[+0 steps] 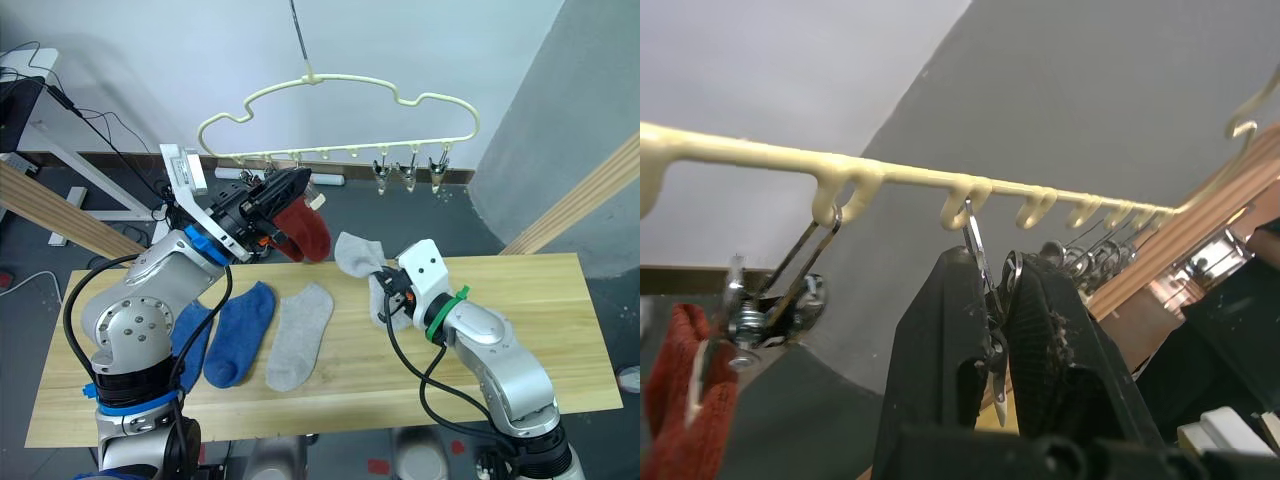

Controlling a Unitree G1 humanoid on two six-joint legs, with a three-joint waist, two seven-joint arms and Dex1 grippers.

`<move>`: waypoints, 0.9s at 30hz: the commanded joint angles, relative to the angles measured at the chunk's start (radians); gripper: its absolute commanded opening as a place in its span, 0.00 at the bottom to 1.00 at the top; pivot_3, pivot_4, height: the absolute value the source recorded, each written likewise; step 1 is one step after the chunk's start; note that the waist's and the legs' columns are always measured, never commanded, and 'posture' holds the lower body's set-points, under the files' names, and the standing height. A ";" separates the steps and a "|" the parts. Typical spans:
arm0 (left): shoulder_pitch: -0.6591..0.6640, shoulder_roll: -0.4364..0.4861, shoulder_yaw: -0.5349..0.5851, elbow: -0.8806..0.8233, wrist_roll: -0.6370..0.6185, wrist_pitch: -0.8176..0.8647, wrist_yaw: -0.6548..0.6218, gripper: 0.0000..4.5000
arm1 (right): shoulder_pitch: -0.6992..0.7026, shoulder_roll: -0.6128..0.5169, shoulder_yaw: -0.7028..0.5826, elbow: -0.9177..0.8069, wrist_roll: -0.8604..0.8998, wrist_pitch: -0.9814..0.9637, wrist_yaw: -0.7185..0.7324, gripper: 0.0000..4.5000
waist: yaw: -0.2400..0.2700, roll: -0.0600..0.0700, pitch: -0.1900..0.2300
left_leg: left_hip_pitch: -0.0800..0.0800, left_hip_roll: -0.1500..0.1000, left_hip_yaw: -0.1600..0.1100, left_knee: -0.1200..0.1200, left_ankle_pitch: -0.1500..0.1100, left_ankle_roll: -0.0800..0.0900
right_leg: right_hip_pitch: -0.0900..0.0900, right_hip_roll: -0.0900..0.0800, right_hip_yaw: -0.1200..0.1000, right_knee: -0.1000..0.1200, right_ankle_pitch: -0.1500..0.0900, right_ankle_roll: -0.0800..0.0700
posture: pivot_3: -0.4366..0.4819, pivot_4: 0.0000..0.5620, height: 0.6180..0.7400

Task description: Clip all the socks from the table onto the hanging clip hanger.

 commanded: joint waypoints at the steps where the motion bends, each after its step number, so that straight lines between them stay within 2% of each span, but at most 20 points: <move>1: -0.003 0.008 0.006 -0.035 -0.040 0.003 0.006 0.05 | -0.023 0.015 -0.024 -0.039 0.049 -0.021 0.016 0.00 | 0.000 0.000 0.000 | 0.000 0.000 0.000 0.000 0.000 0.000 | 0.000 -0.001 0.000 0.000 0.000 0.000 | 0.24 0.77 1.00; 12: 0.007 0.016 0.003 -0.035 -0.062 0.002 0.026 0.05 | -0.059 0.060 -0.045 -0.026 0.099 -0.037 -0.005 0.00 | -0.001 0.000 0.000 | 0.000 0.000 0.000 0.000 0.000 0.000 | 0.000 0.000 -0.001 0.001 0.000 0.000 | 0.25 0.76 1.00; 27: 0.010 0.007 -0.010 -0.036 -0.061 -0.005 0.042 0.05 | -0.114 0.110 -0.008 0.011 0.102 -0.071 -0.031 0.00 | -0.003 0.000 0.000 | 0.000 0.000 0.000 0.000 0.000 0.000 | 0.000 0.000 0.000 0.001 0.000 0.000 | 0.25 0.76 1.00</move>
